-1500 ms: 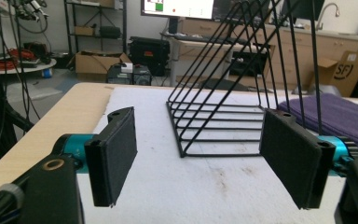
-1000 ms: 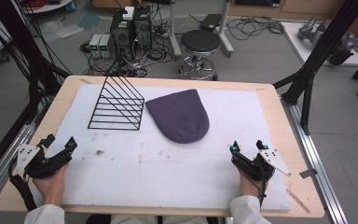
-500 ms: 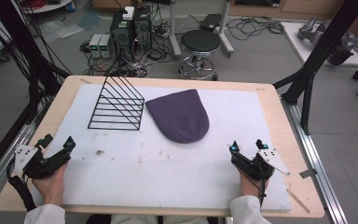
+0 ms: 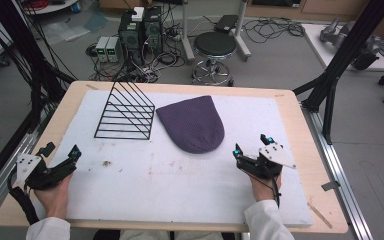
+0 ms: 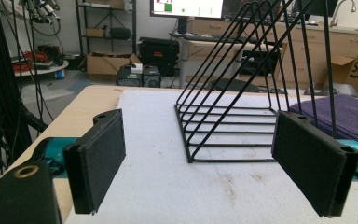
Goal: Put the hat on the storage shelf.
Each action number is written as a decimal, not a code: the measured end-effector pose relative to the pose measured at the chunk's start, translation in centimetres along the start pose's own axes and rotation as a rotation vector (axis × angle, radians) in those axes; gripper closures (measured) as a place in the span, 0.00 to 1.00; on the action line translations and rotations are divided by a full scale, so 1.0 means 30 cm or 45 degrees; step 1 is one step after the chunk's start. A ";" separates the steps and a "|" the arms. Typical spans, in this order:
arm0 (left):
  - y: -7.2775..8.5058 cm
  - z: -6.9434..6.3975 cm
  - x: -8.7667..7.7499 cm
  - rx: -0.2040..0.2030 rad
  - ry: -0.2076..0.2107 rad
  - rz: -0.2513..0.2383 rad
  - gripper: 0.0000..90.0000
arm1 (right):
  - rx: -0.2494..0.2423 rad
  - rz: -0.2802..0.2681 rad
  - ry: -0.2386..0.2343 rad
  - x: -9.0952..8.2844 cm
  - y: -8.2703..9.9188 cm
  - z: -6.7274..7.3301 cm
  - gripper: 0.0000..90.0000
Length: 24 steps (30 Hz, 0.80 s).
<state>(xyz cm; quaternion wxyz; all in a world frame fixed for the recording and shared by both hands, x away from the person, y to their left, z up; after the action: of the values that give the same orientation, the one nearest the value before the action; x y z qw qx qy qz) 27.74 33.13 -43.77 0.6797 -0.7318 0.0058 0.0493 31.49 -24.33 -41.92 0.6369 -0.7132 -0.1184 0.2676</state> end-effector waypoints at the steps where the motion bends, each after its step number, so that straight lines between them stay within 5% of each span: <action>1: 0.000 -0.003 0.002 0.002 0.003 0.000 0.20 | 0.009 0.011 -0.021 0.012 -0.006 -0.006 0.11; 14: 0.005 -0.018 0.022 -0.022 0.045 0.024 0.20 | -0.028 0.187 -0.234 0.146 -0.088 -0.033 0.12; 24: 0.007 -0.013 0.028 -0.039 0.052 0.031 0.20 | -0.014 0.268 -0.255 0.242 -0.073 -0.040 0.12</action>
<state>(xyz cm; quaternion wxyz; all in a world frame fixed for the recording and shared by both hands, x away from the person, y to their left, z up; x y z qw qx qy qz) 28.58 32.79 -44.01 0.6675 -0.7429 0.0278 0.0428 38.53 -21.31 -41.42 0.5864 -0.6949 -0.1076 0.4020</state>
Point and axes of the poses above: each handheld gripper's, and its own axes: x roughly forward along the jaws, y roughly out of its underside, z roughly to its left, the point moved 2 cm from there along x, roughly forward along the jaws, and after that the axes turned 12 degrees about -y, right-handed, at the moved point
